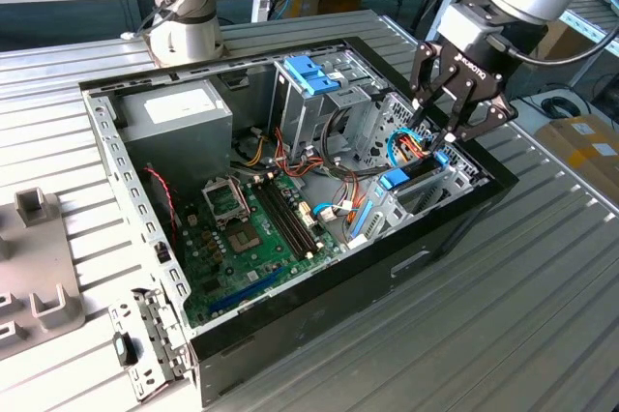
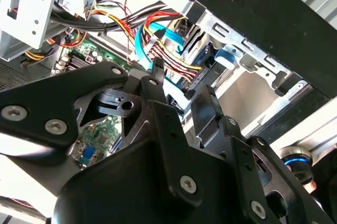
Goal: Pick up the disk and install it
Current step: 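Insert the second disk wire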
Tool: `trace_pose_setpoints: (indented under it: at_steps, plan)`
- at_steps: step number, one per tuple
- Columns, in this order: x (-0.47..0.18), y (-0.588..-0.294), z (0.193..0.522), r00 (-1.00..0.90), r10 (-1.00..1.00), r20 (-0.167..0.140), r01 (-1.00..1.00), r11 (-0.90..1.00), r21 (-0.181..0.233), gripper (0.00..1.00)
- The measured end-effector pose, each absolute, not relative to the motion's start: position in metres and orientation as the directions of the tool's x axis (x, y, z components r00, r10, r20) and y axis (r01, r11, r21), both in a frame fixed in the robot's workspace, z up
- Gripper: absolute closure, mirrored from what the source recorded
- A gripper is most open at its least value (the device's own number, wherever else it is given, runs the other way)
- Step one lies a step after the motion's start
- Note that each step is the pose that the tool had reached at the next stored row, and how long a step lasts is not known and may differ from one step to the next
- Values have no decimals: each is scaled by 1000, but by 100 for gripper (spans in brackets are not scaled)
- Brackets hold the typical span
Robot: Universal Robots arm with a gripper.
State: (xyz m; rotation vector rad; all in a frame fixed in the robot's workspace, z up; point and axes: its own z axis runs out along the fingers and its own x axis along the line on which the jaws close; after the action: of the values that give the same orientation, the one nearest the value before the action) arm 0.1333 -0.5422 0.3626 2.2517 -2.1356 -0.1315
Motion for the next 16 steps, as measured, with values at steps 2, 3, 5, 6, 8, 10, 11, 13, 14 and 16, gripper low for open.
trace_pose_setpoints:
  at_steps: [2,3,5,6,8,10,11,13,14,16]
  plan:
    - [133,-543,363,51,-998,-37,-995,-54,84,52]
    - [133,-545,362,51,-998,-37,-995,-54,84,52]
    - [133,-547,362,51,-998,-37,-995,-54,84,52]
    - [133,-547,362,51,-998,-37,-995,-54,84,52]
    - [132,-547,362,51,-998,-37,-995,-54,84,52]
    - [132,-547,362,51,-998,-37,-995,-54,84,52]
    - [132,-547,361,51,-998,-37,-995,-54,84,52]
    - [132,-547,361,51,-998,-37,-995,-54,84,52]
    - [132,-547,361,51,-998,-37,-995,-54,84,52]
    - [132,-547,361,51,-998,-37,-995,-54,84,52]
